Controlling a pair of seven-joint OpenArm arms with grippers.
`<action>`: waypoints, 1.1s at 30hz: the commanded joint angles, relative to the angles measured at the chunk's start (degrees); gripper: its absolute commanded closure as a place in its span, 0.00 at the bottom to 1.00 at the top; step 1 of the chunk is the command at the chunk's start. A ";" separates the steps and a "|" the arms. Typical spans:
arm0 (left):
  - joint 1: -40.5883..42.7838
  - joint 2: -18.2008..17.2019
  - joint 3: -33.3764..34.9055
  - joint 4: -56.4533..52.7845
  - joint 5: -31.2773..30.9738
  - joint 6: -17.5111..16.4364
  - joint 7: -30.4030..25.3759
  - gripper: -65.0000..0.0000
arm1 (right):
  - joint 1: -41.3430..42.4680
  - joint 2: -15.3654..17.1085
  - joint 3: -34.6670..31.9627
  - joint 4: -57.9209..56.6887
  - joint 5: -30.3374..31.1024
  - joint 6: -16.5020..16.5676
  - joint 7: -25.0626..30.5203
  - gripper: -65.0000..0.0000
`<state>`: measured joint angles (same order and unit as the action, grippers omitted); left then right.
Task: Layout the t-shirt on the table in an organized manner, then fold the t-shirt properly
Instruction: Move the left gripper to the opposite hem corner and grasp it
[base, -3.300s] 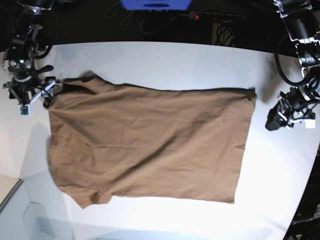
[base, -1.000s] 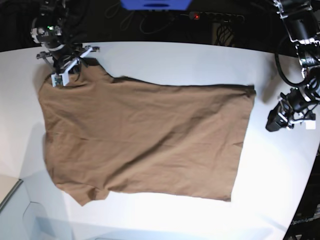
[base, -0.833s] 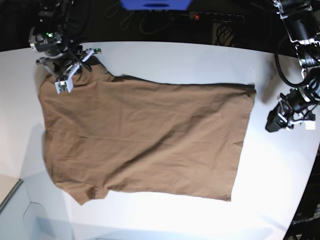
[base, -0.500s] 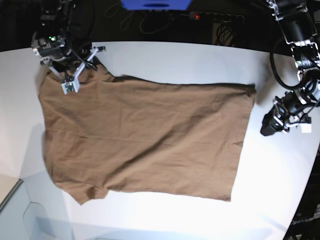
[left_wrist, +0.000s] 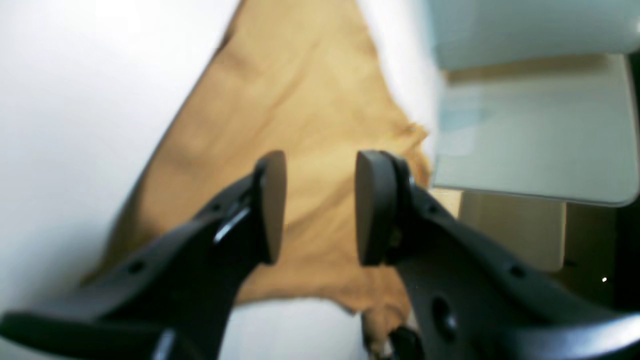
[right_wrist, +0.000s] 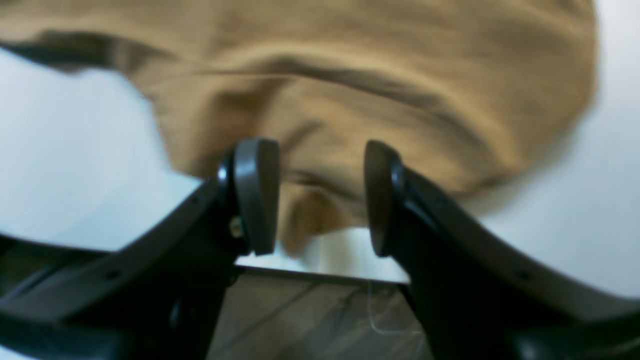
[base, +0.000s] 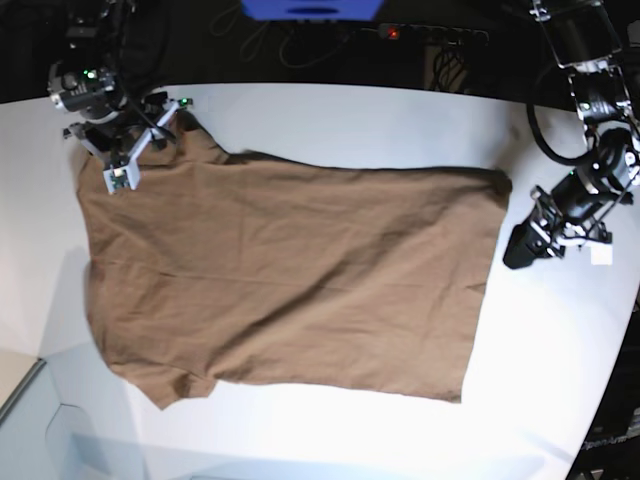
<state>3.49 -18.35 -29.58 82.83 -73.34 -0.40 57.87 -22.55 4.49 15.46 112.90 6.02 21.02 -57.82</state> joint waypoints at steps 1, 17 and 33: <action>-0.28 -0.95 -0.44 1.09 -3.01 1.06 -0.33 0.64 | 0.26 0.56 1.64 1.16 -0.35 0.13 0.72 0.56; 5.44 -0.86 -0.26 1.79 2.26 0.62 -0.68 0.13 | 1.14 0.12 11.13 -0.07 0.09 0.22 10.66 0.56; 5.70 0.37 5.19 6.45 17.12 0.54 -0.33 0.16 | 1.05 -0.76 11.39 -0.68 -0.18 5.84 10.66 0.56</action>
<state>9.82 -16.86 -24.05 87.88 -54.83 0.67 58.06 -21.61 3.29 26.61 111.15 5.78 26.35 -48.34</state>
